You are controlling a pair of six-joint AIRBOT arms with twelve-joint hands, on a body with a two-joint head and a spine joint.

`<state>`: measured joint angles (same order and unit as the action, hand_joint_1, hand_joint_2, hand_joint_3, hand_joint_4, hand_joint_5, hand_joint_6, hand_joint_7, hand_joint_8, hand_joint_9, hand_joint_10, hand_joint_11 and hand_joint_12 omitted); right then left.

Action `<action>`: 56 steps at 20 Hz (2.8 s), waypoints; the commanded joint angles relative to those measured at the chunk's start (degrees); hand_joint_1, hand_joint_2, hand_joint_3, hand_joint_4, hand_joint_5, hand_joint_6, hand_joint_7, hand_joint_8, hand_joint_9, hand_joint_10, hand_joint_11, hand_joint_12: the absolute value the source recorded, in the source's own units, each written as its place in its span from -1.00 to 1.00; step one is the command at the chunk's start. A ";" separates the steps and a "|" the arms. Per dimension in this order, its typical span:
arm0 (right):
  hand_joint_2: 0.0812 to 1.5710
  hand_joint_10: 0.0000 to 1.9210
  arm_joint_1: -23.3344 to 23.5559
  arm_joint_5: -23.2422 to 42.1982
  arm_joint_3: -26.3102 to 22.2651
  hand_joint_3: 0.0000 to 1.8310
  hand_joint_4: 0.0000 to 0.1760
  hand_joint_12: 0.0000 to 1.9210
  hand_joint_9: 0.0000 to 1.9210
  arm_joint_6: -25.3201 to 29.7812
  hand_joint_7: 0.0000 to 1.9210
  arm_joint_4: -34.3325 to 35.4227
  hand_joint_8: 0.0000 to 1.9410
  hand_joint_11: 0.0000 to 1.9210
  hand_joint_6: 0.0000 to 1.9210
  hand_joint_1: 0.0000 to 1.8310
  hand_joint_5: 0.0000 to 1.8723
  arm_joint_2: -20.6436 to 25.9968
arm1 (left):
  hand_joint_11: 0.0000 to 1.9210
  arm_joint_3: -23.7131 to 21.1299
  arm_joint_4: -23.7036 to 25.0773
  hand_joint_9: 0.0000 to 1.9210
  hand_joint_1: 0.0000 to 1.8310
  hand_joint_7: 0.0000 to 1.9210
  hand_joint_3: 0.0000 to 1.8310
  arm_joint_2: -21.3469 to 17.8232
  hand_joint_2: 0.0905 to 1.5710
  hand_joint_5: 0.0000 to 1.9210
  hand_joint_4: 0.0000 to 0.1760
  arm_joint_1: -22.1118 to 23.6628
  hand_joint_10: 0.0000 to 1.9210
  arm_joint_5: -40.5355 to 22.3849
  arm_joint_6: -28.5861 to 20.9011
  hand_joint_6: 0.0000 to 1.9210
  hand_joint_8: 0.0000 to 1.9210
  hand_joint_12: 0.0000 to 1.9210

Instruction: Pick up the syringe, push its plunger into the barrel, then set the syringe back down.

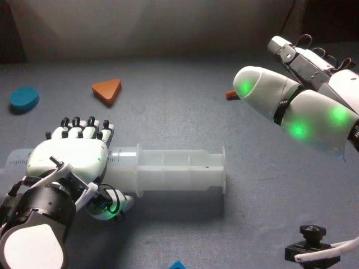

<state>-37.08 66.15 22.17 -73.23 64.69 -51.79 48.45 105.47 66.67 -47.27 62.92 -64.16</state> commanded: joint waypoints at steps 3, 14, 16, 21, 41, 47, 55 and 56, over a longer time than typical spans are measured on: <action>0.30 -1.00 0.27 3.66 -0.08 -1.00 -0.68 -0.65 -0.97 0.59 -0.92 -5.30 -1.00 -1.00 -1.00 -1.00 -0.94 -0.06 | -1.00 0.98 5.03 -0.98 -0.24 -0.98 -1.00 0.26 0.23 -0.94 -1.00 -0.04 -1.00 2.96 0.05 -1.00 -1.00 -0.71; 0.30 -1.00 0.23 3.68 -0.08 -1.00 -0.69 -0.62 -0.96 0.59 -0.91 -5.49 -1.00 -1.00 -1.00 -1.00 -0.93 -0.06 | -0.96 1.33 5.06 -0.71 -0.13 -0.72 -1.00 0.61 0.26 -0.73 -1.00 -0.11 -0.99 2.06 0.05 -0.99 -1.00 -0.20; 0.30 -1.00 0.23 3.68 -0.08 -1.00 -0.69 -0.61 -0.96 0.59 -0.91 -5.50 -1.00 -1.00 -1.00 -1.00 -0.93 -0.06 | -0.78 1.27 5.06 -0.49 -0.10 -0.47 -1.00 0.65 0.31 -0.49 -1.00 -0.24 -0.98 2.05 0.05 -0.98 -0.99 -0.15; 0.30 -1.00 0.23 3.70 -0.07 -1.00 -0.67 -0.60 -0.95 0.59 -0.91 -5.51 -1.00 -1.00 -1.00 -1.00 -0.94 -0.06 | -0.35 1.06 5.84 -0.03 0.17 0.01 -1.00 0.67 0.37 -0.08 -1.00 -0.70 -0.99 1.72 -0.07 -1.00 -1.00 -0.27; 0.31 -1.00 -0.19 9.32 -0.67 -1.00 -0.67 -0.58 -0.94 5.44 -0.89 7.05 -1.00 -1.00 -1.00 -1.00 -0.92 -3.45 | 0.02 0.99 41.11 0.08 0.52 0.14 -1.00 -6.87 0.31 0.08 -1.00 -0.97 0.10 -7.51 -17.85 -0.24 -0.19 -0.07; 0.30 -1.00 -0.47 10.39 -0.67 -1.00 -0.65 -0.64 -0.97 12.14 -0.91 7.20 -1.00 -1.00 -1.00 -1.00 -0.93 -3.91 | 0.02 0.68 41.65 0.07 0.52 0.14 -1.00 -8.72 0.31 0.07 -1.00 1.37 0.10 -8.95 -17.86 -0.19 -0.20 -0.06; 0.30 -1.00 -1.45 8.99 0.11 -1.00 -0.65 -0.71 -1.00 15.60 -0.95 10.43 -1.00 -1.00 -1.00 -1.00 -0.96 -5.76 | 0.01 0.23 43.69 0.06 0.52 0.16 -1.00 -10.55 0.32 0.05 -1.00 2.87 0.11 -9.61 -18.77 -0.20 -0.21 -0.07; 0.30 -1.00 -1.65 8.48 0.41 -1.00 -0.66 -0.69 -0.99 16.00 -0.94 10.66 -1.00 -1.00 -1.00 -1.00 -0.96 -6.07 | 0.01 0.22 44.16 0.07 0.52 0.16 -1.00 -10.60 0.32 0.05 -1.00 3.08 0.11 -10.09 -18.89 -0.20 -0.21 -0.07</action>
<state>-39.00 72.40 22.48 -57.95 80.18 -57.84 48.58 145.60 56.60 -45.10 46.28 -82.85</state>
